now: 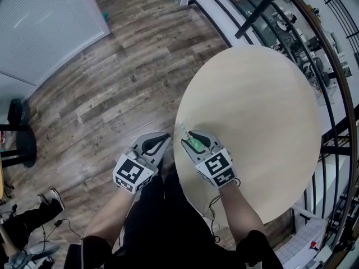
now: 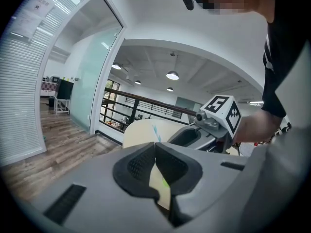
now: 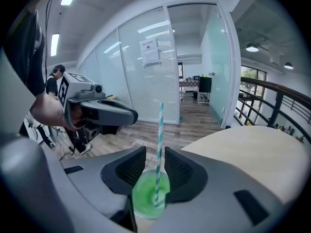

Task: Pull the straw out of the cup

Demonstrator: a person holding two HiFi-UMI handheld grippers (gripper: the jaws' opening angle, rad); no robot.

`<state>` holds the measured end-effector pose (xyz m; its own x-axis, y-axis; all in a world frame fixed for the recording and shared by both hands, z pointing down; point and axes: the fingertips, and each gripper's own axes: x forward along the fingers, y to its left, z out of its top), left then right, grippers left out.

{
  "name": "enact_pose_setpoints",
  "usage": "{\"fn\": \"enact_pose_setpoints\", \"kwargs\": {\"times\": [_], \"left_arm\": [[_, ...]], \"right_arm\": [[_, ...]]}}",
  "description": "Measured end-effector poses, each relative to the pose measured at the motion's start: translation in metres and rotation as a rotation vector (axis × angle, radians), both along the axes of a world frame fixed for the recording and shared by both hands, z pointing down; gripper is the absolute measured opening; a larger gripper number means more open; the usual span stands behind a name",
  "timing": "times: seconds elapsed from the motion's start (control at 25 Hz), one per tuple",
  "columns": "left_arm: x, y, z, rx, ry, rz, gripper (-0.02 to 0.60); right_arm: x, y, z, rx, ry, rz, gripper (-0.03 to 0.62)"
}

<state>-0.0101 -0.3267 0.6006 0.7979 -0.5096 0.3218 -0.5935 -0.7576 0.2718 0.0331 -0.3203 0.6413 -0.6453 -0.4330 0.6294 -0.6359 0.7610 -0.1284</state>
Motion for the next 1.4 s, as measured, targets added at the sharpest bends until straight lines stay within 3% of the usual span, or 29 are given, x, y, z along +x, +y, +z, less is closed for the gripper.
{"fn": "enact_pose_setpoints", "kwargs": {"times": [0.36, 0.92, 1.4], "left_arm": [[-0.006, -0.001, -0.002, -0.013, 0.003, -0.021, 0.008], [-0.014, 0.004, -0.008, -0.044, 0.039, -0.038, 0.008], [-0.026, 0.009, -0.056, -0.011, 0.069, -0.014, 0.008]], "right_arm": [[0.002, -0.001, 0.005, -0.006, 0.036, 0.001, 0.06], [0.007, 0.002, 0.009, -0.03, 0.032, 0.034, 0.04], [0.002, 0.015, -0.043, -0.009, -0.028, 0.116, 0.04]]}}
